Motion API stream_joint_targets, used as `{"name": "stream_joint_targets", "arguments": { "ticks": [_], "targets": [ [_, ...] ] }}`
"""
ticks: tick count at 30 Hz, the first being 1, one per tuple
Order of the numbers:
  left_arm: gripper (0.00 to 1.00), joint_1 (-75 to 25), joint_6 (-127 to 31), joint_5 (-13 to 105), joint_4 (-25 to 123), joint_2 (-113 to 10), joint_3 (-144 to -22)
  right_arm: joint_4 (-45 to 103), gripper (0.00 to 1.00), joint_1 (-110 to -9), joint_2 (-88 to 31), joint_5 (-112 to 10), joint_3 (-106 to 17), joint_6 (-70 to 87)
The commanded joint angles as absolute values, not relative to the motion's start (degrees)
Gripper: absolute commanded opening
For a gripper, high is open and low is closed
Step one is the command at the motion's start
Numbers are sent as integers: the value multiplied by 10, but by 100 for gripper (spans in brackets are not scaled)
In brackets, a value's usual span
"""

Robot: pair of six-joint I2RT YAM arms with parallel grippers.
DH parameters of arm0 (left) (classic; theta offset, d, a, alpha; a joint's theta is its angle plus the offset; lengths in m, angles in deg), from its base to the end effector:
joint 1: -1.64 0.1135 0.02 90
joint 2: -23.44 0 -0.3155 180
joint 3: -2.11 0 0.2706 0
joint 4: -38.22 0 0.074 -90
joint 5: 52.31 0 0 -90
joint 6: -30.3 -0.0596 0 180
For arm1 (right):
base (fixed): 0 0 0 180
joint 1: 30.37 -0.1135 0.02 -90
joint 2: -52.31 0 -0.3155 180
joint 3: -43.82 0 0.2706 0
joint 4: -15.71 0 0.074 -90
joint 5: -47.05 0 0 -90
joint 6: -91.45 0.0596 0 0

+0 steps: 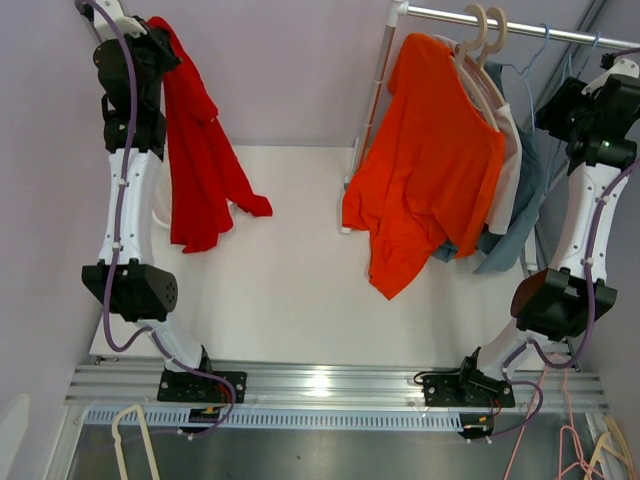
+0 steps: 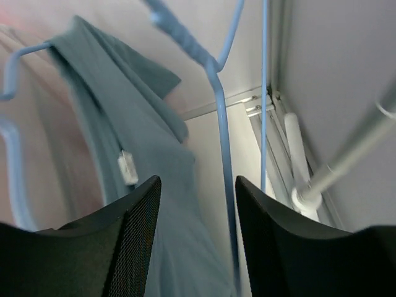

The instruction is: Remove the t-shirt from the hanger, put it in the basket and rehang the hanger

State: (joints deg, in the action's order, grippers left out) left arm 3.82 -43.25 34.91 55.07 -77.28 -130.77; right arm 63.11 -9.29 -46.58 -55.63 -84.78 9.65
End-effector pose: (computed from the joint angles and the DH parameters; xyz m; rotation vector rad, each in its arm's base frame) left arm 0.4361 0.0195 0.6028 -0.2523 1.2815 -0.1811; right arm 0.4056 -0.1423 0.5192 0.3250 1.8437 0.0531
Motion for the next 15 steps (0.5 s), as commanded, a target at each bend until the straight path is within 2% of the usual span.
{"name": "stream_joint_targets", "arguments": {
  "ticks": [1, 4, 6, 7, 9, 15],
  "targets": [
    [1, 42, -433, 360, 455, -770, -1334, 638, 56, -99, -376, -507, -844, 74],
    [1, 41, -457, 340, 468, -796, -1422, 674, 84, -101, -337, -478, -826, 70],
    [1, 42, -484, 312, 470, -816, -1449, 681, 86, -102, -315, -470, -802, 70],
    [1, 45, -491, 296, 466, -816, -1448, 677, 99, -101, -292, -469, -790, 73],
    [1, 52, -497, 290, 454, -804, -1439, 671, 100, -102, -270, -472, -755, 79],
    [1, 84, -471, 238, 423, -759, -1294, 627, 99, -119, -188, -490, -671, 103]
  ]
}}
